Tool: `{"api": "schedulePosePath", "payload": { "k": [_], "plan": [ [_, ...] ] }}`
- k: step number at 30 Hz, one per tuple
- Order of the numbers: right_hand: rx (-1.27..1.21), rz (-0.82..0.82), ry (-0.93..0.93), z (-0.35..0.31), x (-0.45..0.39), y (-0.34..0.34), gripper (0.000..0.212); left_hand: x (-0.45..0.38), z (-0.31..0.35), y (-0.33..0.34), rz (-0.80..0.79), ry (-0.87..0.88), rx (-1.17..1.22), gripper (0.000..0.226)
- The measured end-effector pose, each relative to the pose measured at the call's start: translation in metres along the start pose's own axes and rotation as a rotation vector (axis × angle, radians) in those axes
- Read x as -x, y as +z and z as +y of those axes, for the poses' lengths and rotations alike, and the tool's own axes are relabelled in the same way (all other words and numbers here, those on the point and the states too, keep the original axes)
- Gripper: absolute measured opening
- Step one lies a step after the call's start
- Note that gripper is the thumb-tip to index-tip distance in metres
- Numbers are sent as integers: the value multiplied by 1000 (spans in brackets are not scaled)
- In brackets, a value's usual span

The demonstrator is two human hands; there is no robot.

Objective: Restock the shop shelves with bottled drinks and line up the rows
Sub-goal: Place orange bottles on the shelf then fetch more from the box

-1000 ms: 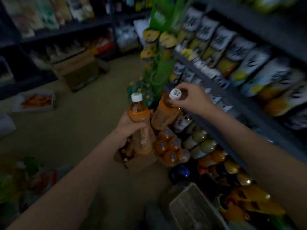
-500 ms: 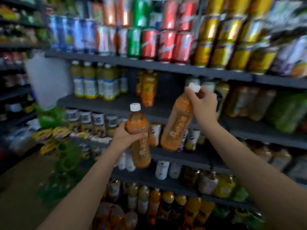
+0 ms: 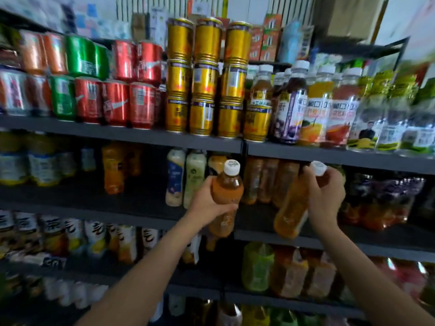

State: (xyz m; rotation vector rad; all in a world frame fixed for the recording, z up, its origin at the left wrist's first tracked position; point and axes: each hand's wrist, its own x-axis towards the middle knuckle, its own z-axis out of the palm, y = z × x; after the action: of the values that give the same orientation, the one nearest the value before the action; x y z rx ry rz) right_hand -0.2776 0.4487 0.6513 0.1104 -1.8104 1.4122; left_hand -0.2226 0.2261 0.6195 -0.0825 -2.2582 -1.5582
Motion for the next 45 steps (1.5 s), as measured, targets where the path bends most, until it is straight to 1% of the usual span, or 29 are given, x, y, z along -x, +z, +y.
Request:
{"api": "schedulePosePath", "payload": {
  "k": [4, 7, 11, 13, 15, 16, 17, 19, 21, 22, 24, 26, 29, 33, 37, 40, 42, 45],
  "plan": [
    [-18, -93, -38, 45, -26, 12, 20, -32, 2, 55, -13, -29, -37, 62],
    [-53, -132, -37, 59, -41, 26, 25, -52, 0, 78, 31, -80, 8, 58],
    [-83, -242, -18, 64, -49, 54, 46, -74, -7, 97, 163, -185, 145, 57],
    [-81, -377, 2, 77, -48, 61, 63, -85, -11, 103, 167, -219, 91, 60],
    [-81, -540, -4, 93, -43, 62, 82, -93, -13, 109, 133, -241, 12, 64],
    [-101, -584, 6, 101, -41, 62, 89, -96, -14, 113, 120, -242, -10, 65],
    [-126, -594, 21, 108, -40, 62, 93, -98, -15, 117, 114, -239, -23, 66],
    [-161, -564, 30, 118, -42, 67, 97, -100, -16, 124, 119, -226, -28, 67],
    [-132, -543, 0, 126, -46, 74, 99, -104, -19, 127, 118, -220, -47, 69],
    [-97, -538, -16, 131, -48, 78, 100, -104, -22, 127, 100, -226, -93, 72],
    [6, -535, -13, 140, -52, 81, 100, -100, -36, 127, 14, -275, -236, 76],
    [107, -544, -1, 154, -55, 80, 97, -90, -55, 132, -44, -325, -317, 73],
    [261, -572, 3, 170, -54, 78, 85, -84, -72, 143, 6, -346, -365, 65],
    [390, -585, 34, 173, -52, 80, 76, -98, -68, 159, 64, -341, -466, 67],
    [425, -589, 58, 169, -56, 83, 78, -111, -68, 173, 103, -340, -467, 67],
    [385, -594, 90, 171, -50, 79, 78, -119, -73, 180, 128, -358, -486, 64],
    [353, -564, 85, 175, -42, 72, 70, -125, -76, 183, 131, -366, -521, 61],
    [315, -522, 67, 179, -29, 62, 55, -134, -80, 184, 84, -395, -599, 58]
  ]
}}
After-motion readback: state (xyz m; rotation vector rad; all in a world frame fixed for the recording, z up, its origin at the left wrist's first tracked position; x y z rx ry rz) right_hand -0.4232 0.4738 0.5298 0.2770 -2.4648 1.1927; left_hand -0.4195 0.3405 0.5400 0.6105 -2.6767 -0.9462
